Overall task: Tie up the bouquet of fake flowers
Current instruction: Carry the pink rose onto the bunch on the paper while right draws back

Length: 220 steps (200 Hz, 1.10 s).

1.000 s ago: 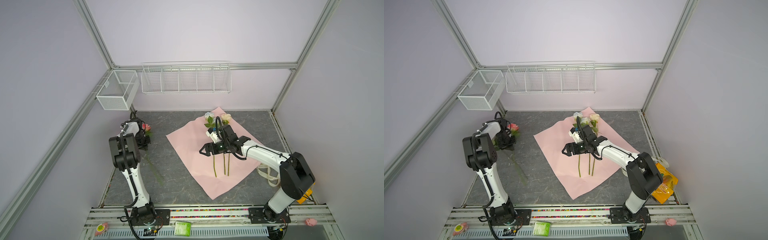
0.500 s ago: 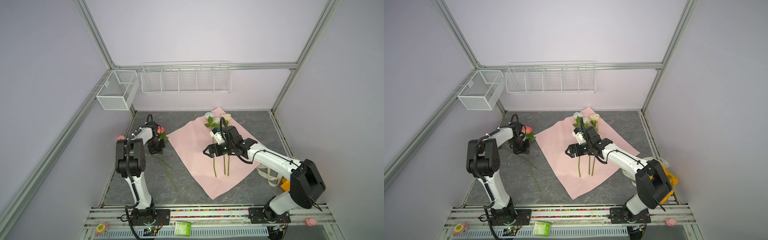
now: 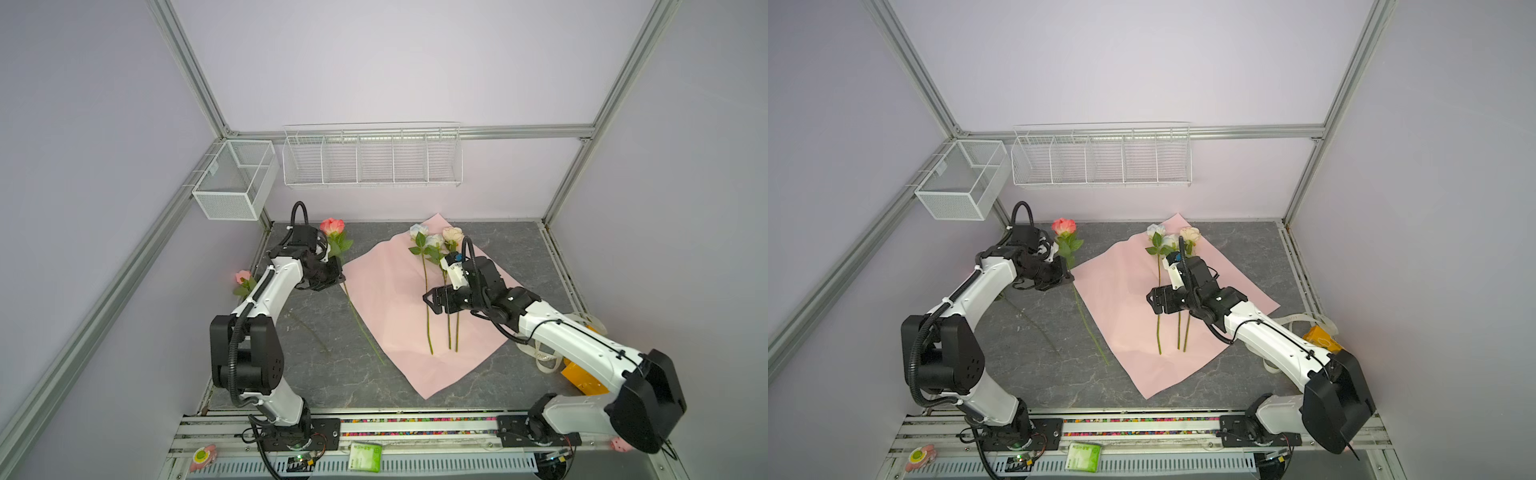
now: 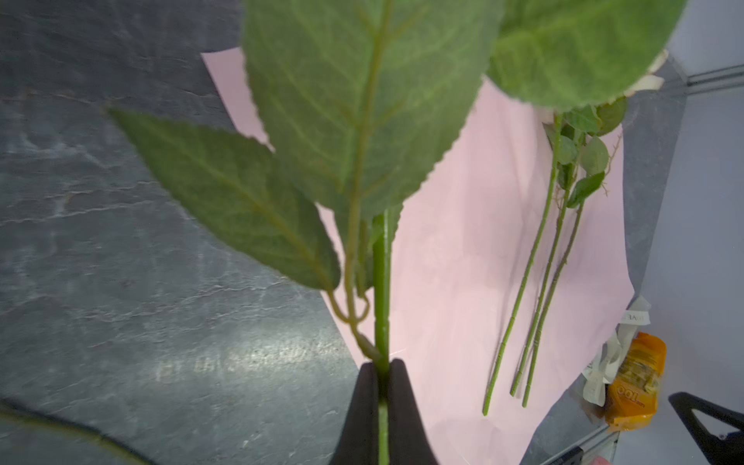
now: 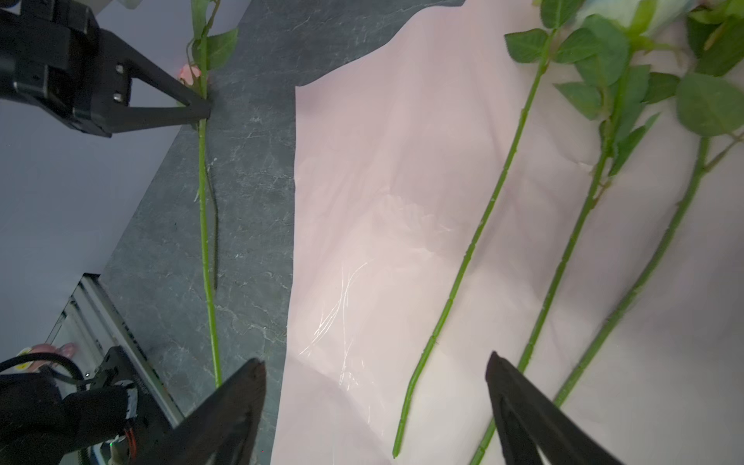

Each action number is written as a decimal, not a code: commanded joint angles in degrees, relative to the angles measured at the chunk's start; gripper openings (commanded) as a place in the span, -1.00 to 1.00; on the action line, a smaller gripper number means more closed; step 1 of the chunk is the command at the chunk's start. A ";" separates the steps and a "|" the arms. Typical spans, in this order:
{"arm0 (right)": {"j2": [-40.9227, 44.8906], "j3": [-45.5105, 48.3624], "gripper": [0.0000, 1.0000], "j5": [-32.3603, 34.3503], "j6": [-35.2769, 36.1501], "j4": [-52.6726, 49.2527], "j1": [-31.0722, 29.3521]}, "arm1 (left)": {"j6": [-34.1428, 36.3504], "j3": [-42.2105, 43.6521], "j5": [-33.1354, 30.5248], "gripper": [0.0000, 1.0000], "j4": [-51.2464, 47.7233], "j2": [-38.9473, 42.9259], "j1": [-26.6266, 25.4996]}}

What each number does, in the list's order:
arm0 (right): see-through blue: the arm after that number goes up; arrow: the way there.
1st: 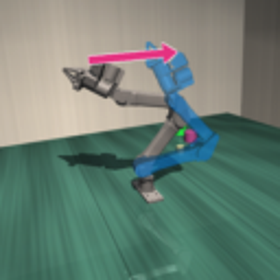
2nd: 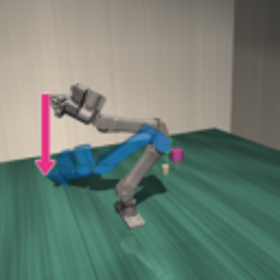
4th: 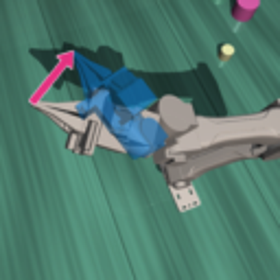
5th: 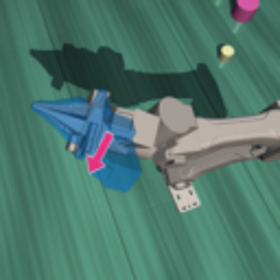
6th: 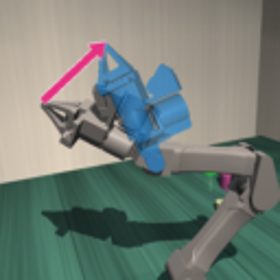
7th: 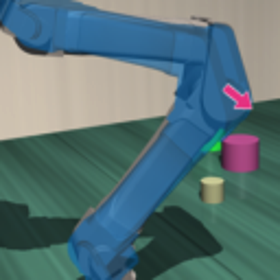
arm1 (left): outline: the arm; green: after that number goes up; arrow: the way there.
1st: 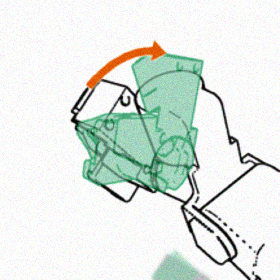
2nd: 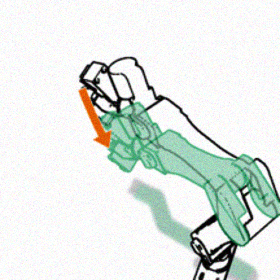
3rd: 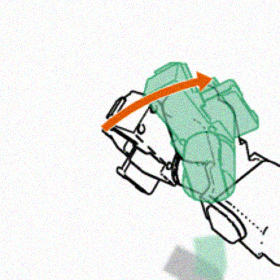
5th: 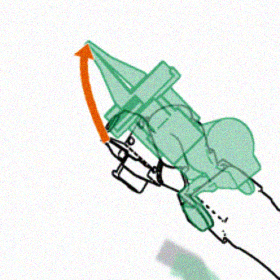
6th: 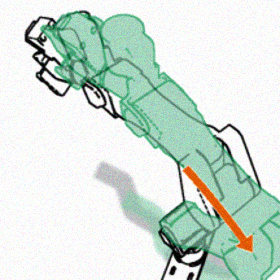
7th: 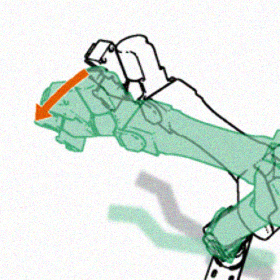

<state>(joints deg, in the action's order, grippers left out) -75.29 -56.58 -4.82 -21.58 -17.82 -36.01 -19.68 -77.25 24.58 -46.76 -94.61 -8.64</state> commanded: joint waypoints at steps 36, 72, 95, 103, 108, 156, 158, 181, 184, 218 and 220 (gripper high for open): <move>7.86 4.80 0.78 3.86 -4.49 -4.36 11.49 | -4.57 -14.57 3.66 -1.00 0.05 -7.75 -11.06; 10.96 8.44 0.78 -0.70 -5.31 -5.17 18.06 | -5.68 -30.14 2.42 -1.00 -2.61 -19.60 -18.41; 12.64 9.46 0.78 -0.77 -5.39 -6.06 20.14 | -5.39 -41.55 0.13 -1.00 -6.25 -28.01 -21.77; 13.16 9.85 0.78 -0.72 -5.53 -6.08 20.68 | -5.62 -44.82 0.08 -1.00 -6.85 -30.59 -22.60; 13.42 10.11 0.78 -0.72 -5.57 -6.08 20.99 | -5.89 -46.75 0.10 -1.00 -7.05 -32.05 -23.00; 13.73 10.90 0.78 -1.37 -5.66 -5.99 22.38 | -7.63 -59.58 0.56 -1.00 -8.61 -43.65 -26.63; 13.75 10.92 0.78 -1.43 -5.66 -5.93 22.39 | -7.65 -59.81 0.51 -1.00 -8.43 -43.91 -26.81; 13.24 10.95 0.78 -2.19 -5.66 -5.72 22.61 | -8.26 -62.47 -0.33 -1.00 -8.74 -47.38 -27.90; 13.21 10.89 0.78 -2.33 -5.65 -5.73 22.63 | -8.34 -62.69 -0.44 -1.00 -8.89 -47.76 -28.04; 12.84 11.14 0.78 -2.87 -5.84 -5.38 22.65 | -8.45 -63.49 -1.88 -1.00 -10.12 -50.48 -28.71; 12.81 11.16 0.78 -2.90 -5.84 -5.31 22.65 | -8.49 -63.51 -2.12 -1.00 -10.17 -50.56 -28.71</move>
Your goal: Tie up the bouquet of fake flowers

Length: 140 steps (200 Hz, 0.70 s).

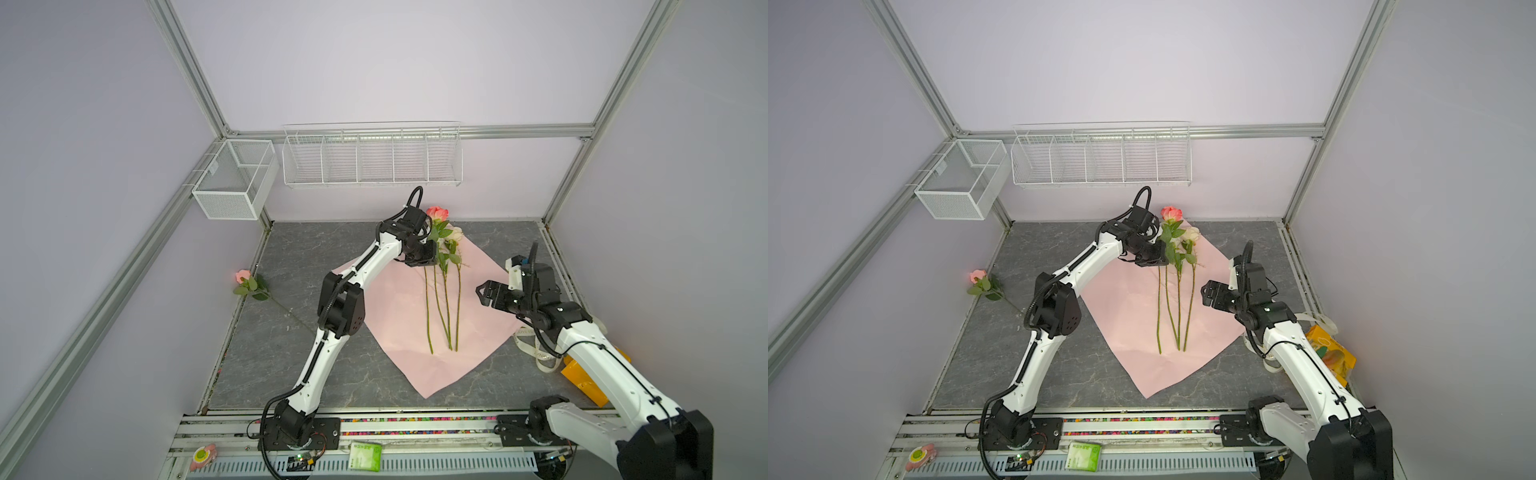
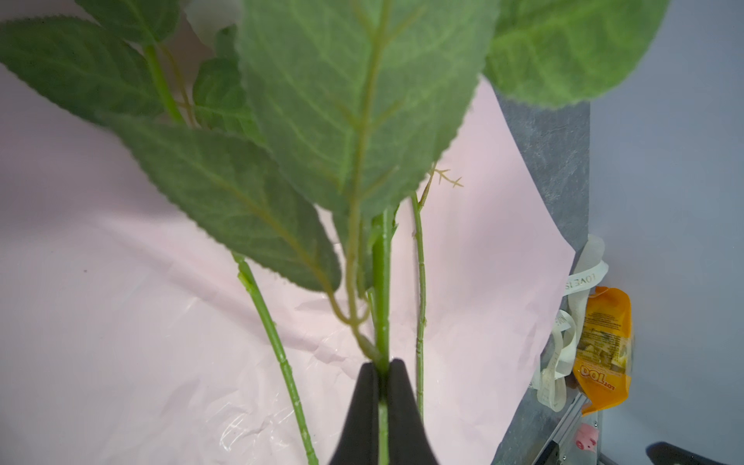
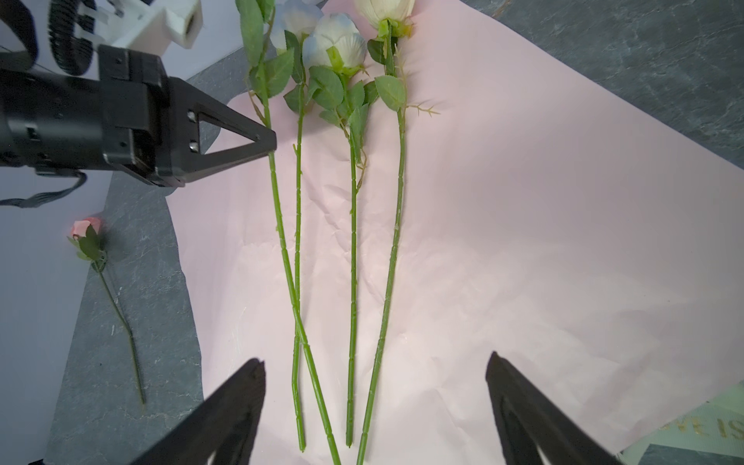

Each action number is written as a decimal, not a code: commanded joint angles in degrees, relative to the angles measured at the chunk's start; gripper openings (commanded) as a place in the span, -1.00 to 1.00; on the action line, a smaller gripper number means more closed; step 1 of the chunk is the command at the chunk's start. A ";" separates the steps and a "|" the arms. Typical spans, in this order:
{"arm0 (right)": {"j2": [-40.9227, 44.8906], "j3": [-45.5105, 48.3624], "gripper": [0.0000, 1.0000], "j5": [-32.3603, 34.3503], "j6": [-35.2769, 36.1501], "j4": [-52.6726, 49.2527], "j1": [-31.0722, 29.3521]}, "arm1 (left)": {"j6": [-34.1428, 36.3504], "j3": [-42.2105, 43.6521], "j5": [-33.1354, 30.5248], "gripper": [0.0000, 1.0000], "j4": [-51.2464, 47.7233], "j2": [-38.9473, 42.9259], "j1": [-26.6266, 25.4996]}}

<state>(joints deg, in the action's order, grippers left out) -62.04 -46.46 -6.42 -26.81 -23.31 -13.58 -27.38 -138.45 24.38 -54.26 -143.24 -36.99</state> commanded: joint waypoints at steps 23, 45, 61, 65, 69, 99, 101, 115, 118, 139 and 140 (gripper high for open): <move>-0.96 1.11 0.78 -2.14 -0.92 0.70 0.31 | -0.66 -1.92 -4.79 -1.00 -3.44 -2.39 -0.37; -1.72 1.12 0.78 -2.96 -1.38 1.20 0.31 | -0.77 -1.82 -6.06 -1.00 -3.30 -2.94 -0.36; -2.10 1.22 0.78 -3.53 -1.66 1.51 0.31 | -0.51 -1.88 -6.14 -0.97 -3.01 -3.35 -0.36; -2.12 1.28 0.78 -3.58 -1.73 1.56 0.31 | -0.46 -1.92 -6.07 -0.95 -3.08 -3.50 -0.36; -2.17 1.29 0.78 -3.65 -1.76 1.60 0.31 | -0.42 -2.11 -6.08 -0.92 -3.19 -3.71 -0.36; -2.12 1.37 0.78 -3.96 -1.84 1.55 0.31 | 0.75 -2.88 -6.38 -0.75 -4.35 -3.60 -0.36; -2.12 1.37 0.78 -3.96 -1.84 1.54 0.31 | 0.86 -2.88 -6.46 -0.73 -4.36 -3.57 -0.36; -2.12 1.37 0.78 -4.02 -1.91 1.60 0.35 | 1.57 -3.25 -7.02 -0.60 -4.49 -2.98 -0.36; -2.12 1.37 0.78 -4.11 -1.93 1.60 0.32 | 1.72 -3.42 -7.25 -0.57 -4.55 -2.83 -0.36; -2.06 1.37 0.78 -4.31 -2.18 1.73 0.31 | 2.93 -4.81 -7.65 -0.48 -5.97 -2.07 -0.36; -2.05 1.37 0.78 -4.31 -2.19 1.76 0.31 | 2.98 -4.81 -7.71 -0.48 -6.09 -2.01 -0.36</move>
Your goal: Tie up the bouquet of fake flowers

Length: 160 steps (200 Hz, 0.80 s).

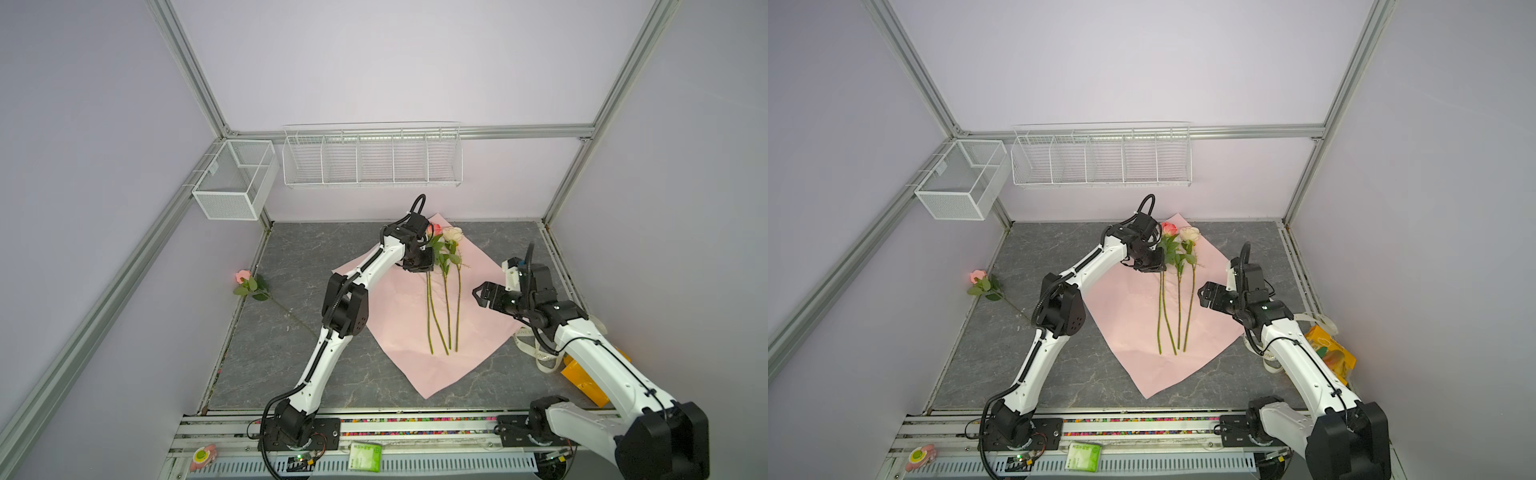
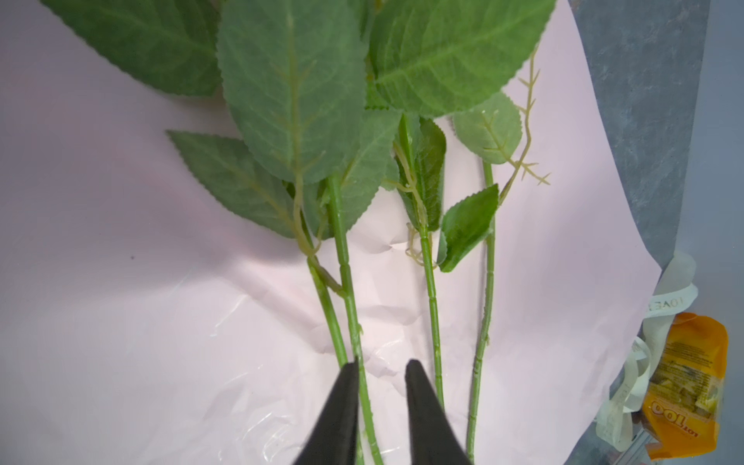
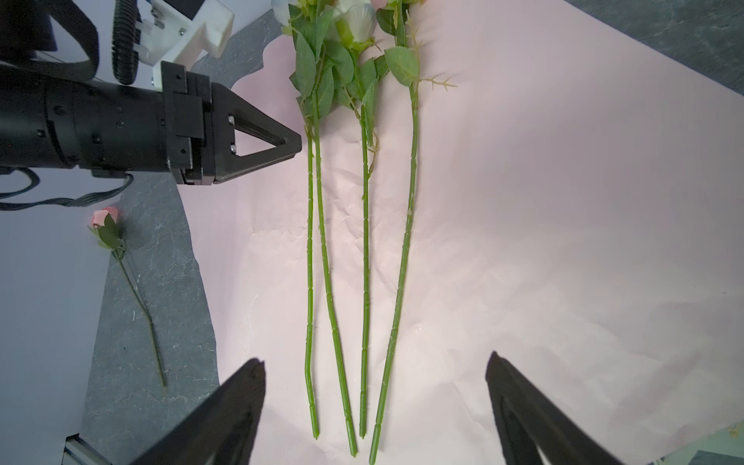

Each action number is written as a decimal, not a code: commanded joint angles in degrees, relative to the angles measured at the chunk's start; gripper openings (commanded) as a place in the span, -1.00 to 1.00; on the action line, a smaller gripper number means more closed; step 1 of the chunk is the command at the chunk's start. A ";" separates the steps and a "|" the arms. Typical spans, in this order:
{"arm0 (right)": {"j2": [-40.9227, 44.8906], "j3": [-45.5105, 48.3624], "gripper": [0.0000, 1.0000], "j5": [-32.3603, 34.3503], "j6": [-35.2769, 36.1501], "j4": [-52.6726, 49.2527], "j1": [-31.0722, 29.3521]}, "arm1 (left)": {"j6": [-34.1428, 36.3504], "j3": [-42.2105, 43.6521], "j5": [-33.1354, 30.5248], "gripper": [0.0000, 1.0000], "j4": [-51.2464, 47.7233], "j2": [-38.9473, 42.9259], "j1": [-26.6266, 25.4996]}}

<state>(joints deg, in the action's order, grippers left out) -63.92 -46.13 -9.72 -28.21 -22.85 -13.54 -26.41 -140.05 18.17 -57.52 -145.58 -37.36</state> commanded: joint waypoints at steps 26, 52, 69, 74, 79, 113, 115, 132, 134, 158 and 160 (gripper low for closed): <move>-0.15 1.13 0.78 -1.88 -1.06 1.82 0.26 | 3.63 -2.72 -2.63 -0.40 -3.98 3.54 0.01; -0.15 1.71 0.78 -5.06 -1.31 4.24 0.19 | 5.69 2.69 -8.29 -0.29 -3.75 10.11 0.09; -0.32 2.16 0.78 -8.65 -1.66 7.06 0.19 | 6.21 9.98 -11.74 -0.25 -1.57 15.95 0.87; -0.53 2.27 0.77 -10.05 -1.85 8.27 0.05 | 6.28 12.52 -12.33 -0.24 -0.60 17.66 1.31; -0.79 2.43 0.77 -11.38 -2.01 9.43 -0.12 | 6.21 15.41 -12.97 -0.23 0.52 19.51 1.82; -4.31 0.46 0.77 -15.34 -1.82 14.23 -4.47 | 3.27 34.18 -15.79 -0.20 6.26 30.93 9.19; -4.57 0.19 0.77 -15.29 -1.65 14.24 -5.00 | 3.12 35.49 -15.64 -0.20 6.58 31.62 9.82; -7.49 -2.68 0.77 -14.42 0.27 13.52 -8.99 | 1.49 44.72 -15.06 -0.20 9.62 36.79 15.40; -7.98 -2.99 0.77 -14.29 0.55 13.40 -9.49 | 1.40 45.66 -15.00 -0.20 9.82 37.26 16.16; -12.87 -7.84 0.77 -13.64 2.98 12.38 -14.58 | 0.34 55.15 -14.36 -0.20 11.71 42.31 24.58; -13.31 -8.21 0.77 -13.53 3.18 12.15 -14.96 | 0.25 55.94 -14.28 -0.20 11.96 42.75 25.38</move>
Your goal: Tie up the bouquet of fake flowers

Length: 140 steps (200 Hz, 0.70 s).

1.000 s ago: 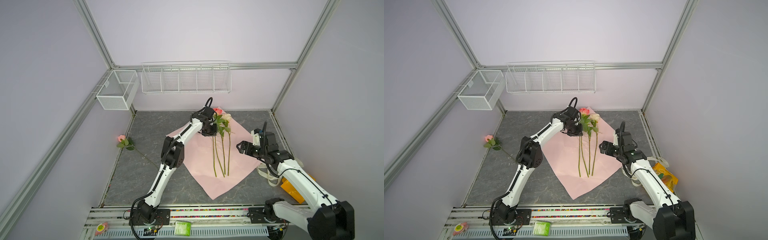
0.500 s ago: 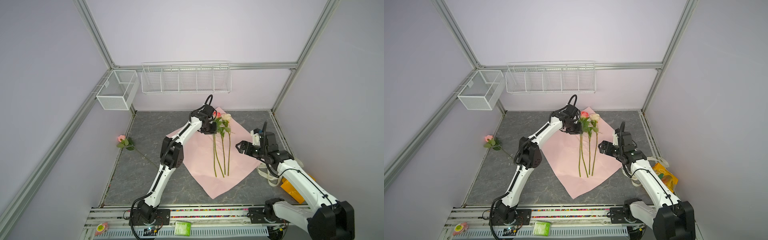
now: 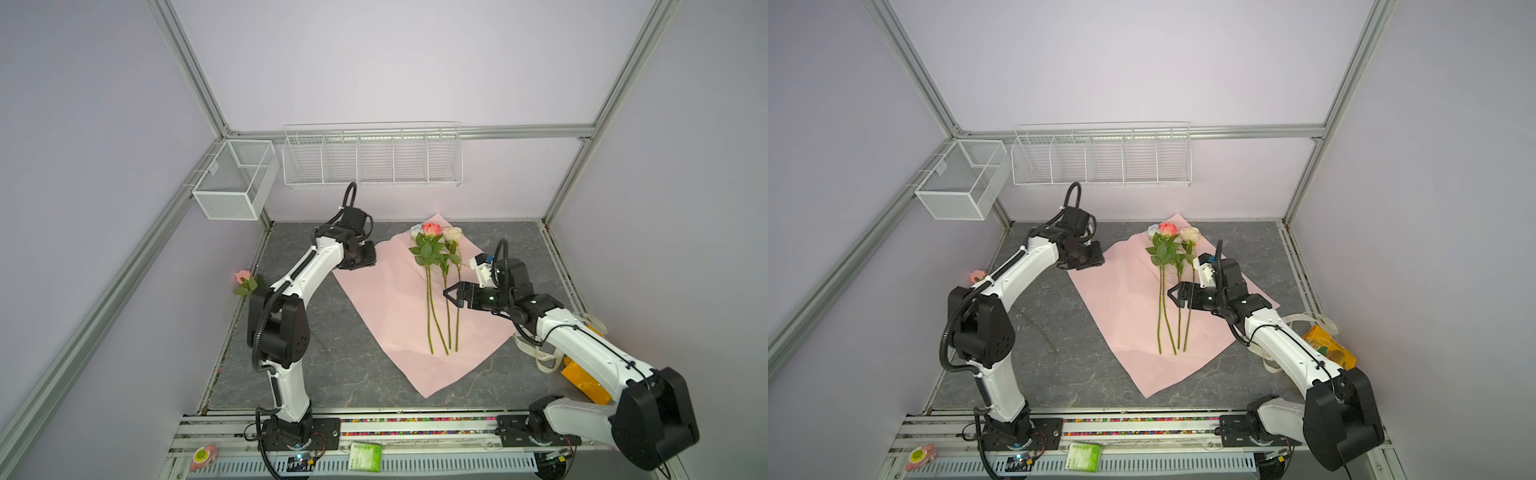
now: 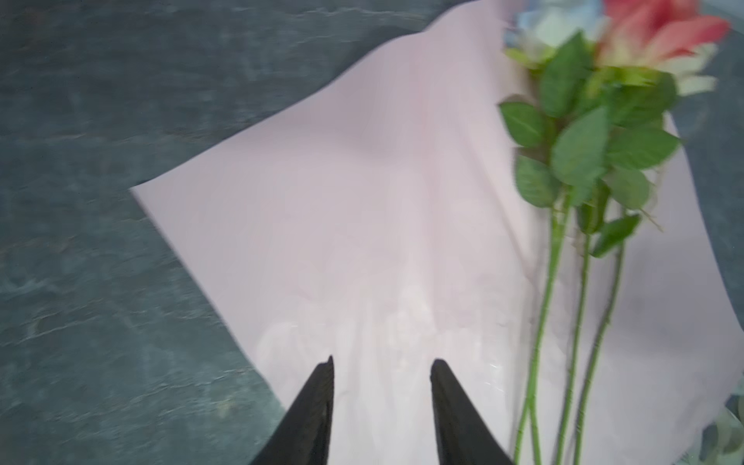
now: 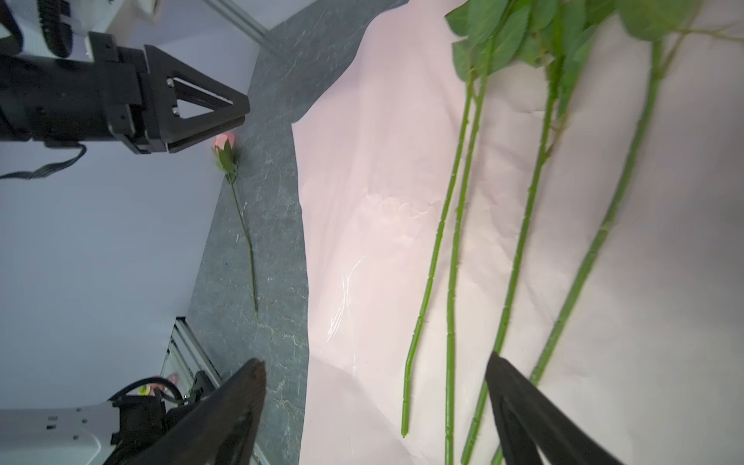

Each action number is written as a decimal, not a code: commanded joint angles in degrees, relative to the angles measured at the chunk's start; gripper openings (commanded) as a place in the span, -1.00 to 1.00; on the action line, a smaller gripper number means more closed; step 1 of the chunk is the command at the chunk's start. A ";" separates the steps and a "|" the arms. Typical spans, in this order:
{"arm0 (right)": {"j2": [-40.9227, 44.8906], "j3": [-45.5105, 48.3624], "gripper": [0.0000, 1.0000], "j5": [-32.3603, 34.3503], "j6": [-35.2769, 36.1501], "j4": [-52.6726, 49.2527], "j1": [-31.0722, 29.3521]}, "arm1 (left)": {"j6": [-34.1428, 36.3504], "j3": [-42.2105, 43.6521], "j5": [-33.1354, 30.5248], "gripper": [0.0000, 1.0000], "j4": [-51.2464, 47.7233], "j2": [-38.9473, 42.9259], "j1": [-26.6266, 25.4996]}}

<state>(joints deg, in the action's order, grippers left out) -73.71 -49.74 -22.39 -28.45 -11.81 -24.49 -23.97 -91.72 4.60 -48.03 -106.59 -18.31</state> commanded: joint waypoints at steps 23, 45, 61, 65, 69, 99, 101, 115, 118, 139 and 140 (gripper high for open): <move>-8.44 -8.80 0.77 0.39 5.93 -1.04 -8.29 | -2.79 15.01 0.21 -0.19 4.07 6.85 14.98; -12.30 -12.24 0.77 1.75 8.13 -3.03 -11.82 | -2.14 19.38 0.24 -0.19 3.96 8.29 21.24; -14.89 -14.78 0.77 2.59 9.55 -4.48 -14.01 | -1.42 20.94 -0.68 -0.19 2.68 8.66 24.45; -15.59 -15.44 0.77 2.73 9.81 -4.93 -14.51 | -1.26 21.19 -1.43 -0.19 2.40 8.70 24.97; -16.43 -16.21 0.77 2.87 10.05 -5.31 -15.07 | -1.03 21.45 -2.14 -0.19 2.14 8.74 25.52; -20.63 -20.37 0.77 2.92 11.68 -7.01 -18.01 | -0.38 21.08 -4.23 -0.16 1.32 6.79 28.71; -20.80 -20.63 0.77 2.91 11.77 -7.09 -18.17 | -0.31 20.93 -4.38 -0.16 1.24 6.58 28.91; -22.52 -22.54 0.77 2.79 12.43 -8.06 -19.28 | -0.21 20.07 -4.78 -0.15 1.06 4.84 29.87; -22.77 -22.85 0.78 2.75 12.57 -8.20 -19.42 | -0.22 19.90 -4.90 -0.16 0.98 4.46 30.11; -24.26 -24.02 0.78 2.23 12.56 -8.31 -20.15 | -0.51 18.74 -5.16 -0.15 0.92 2.25 30.61; -24.27 -24.01 0.77 2.20 12.60 -8.22 -20.11 | -0.53 18.67 -5.28 -0.15 0.92 2.17 30.61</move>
<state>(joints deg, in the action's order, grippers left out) -96.68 -72.05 -19.77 -18.00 -18.37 -43.83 -24.77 -71.07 1.10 -45.98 -101.62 11.62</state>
